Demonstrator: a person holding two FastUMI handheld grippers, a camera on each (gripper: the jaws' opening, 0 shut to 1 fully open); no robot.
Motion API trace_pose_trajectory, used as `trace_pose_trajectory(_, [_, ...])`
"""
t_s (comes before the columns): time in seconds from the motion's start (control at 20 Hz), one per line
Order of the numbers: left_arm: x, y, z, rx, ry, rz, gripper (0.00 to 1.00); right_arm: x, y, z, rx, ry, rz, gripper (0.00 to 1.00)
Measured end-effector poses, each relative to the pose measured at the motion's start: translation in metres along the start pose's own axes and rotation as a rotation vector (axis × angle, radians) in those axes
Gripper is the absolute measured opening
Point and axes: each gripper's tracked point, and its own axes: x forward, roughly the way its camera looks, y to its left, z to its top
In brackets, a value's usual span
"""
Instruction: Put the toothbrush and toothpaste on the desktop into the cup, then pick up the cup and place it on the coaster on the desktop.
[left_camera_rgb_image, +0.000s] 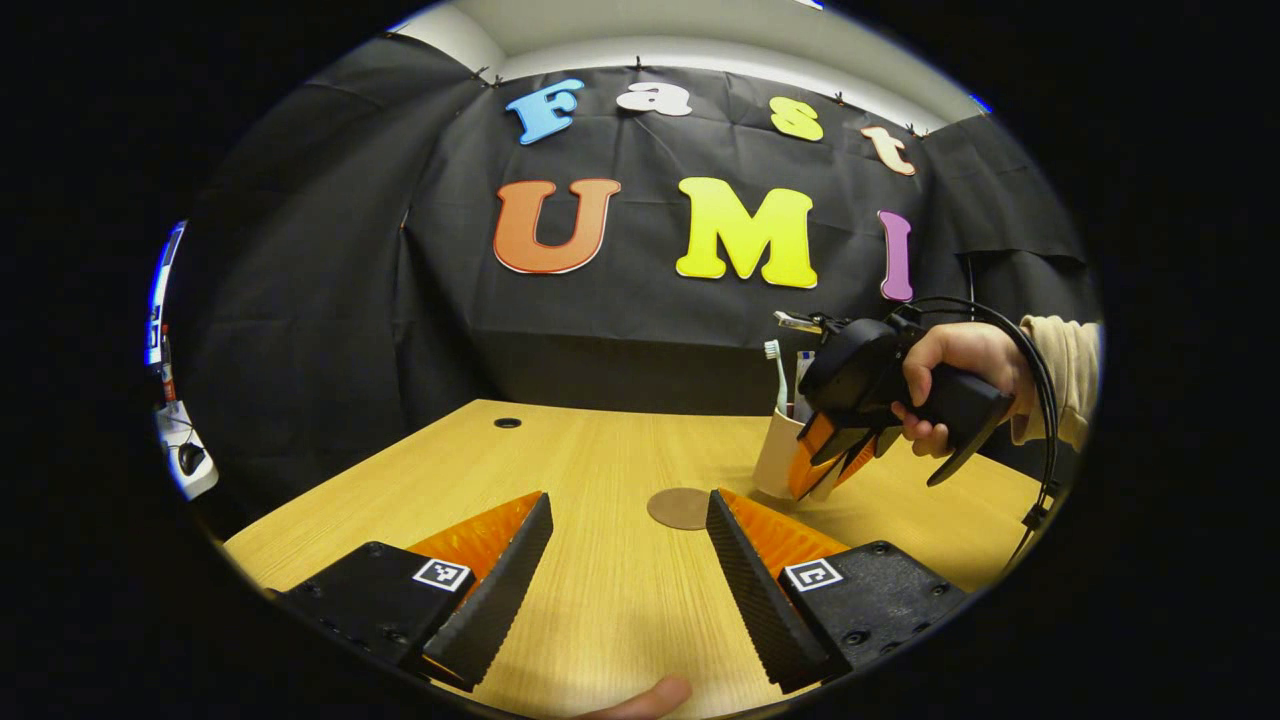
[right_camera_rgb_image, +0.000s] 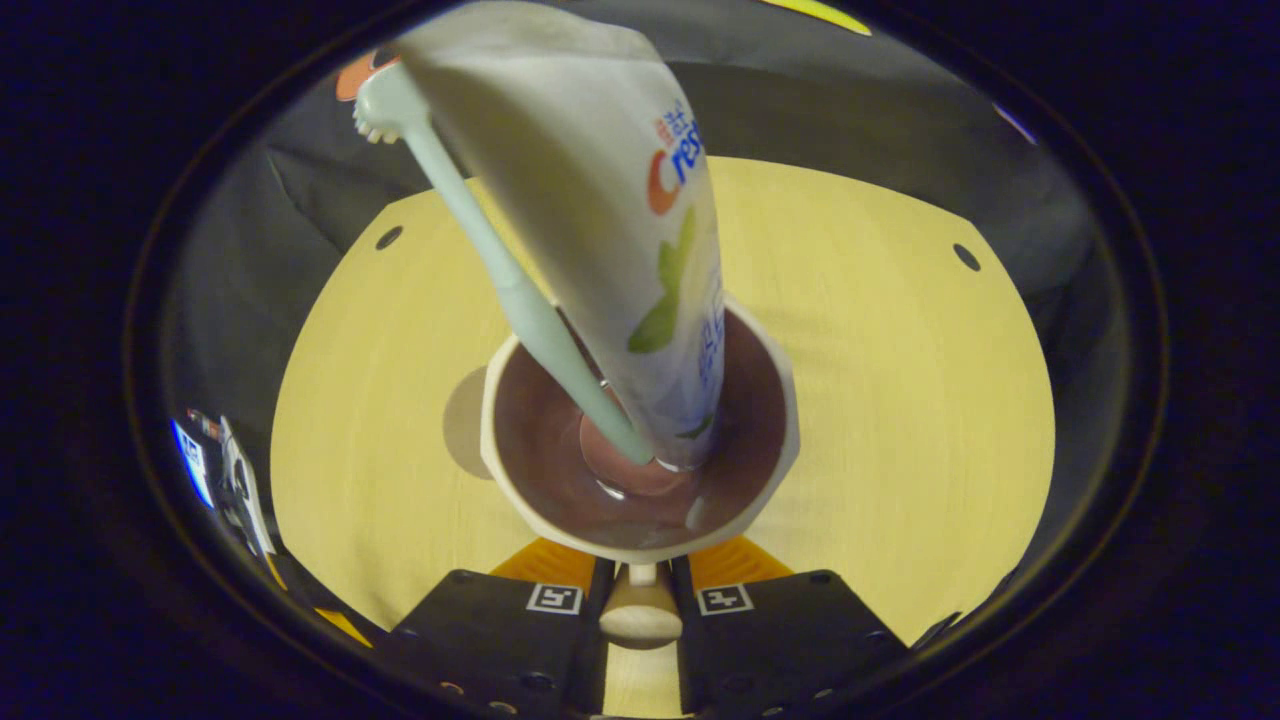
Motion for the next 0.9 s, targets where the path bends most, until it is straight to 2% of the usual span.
trace_pose_trajectory(0.15, [-0.003, 0.016, -0.005, -0.002, 0.009, 0.033, 0.98, 0.015, 0.025, 0.006, -0.049, 0.014, 0.021, 0.26])
trace_pose_trajectory(0.45, [-0.009, 0.039, -0.014, 0.000, 0.025, 0.065, 0.98, 0.024, 0.067, 0.012, -0.131, 0.036, 0.014, 0.26])
trace_pose_trajectory(0.7, [-0.007, 0.046, -0.017, -0.011, 0.034, 0.078, 0.98, 0.045, 0.087, 0.009, -0.172, 0.075, -0.012, 0.27])
trace_pose_trajectory(0.9, [-0.005, 0.046, -0.019, -0.010, 0.044, 0.081, 0.98, 0.043, 0.084, 0.012, -0.169, 0.077, -0.001, 0.26])
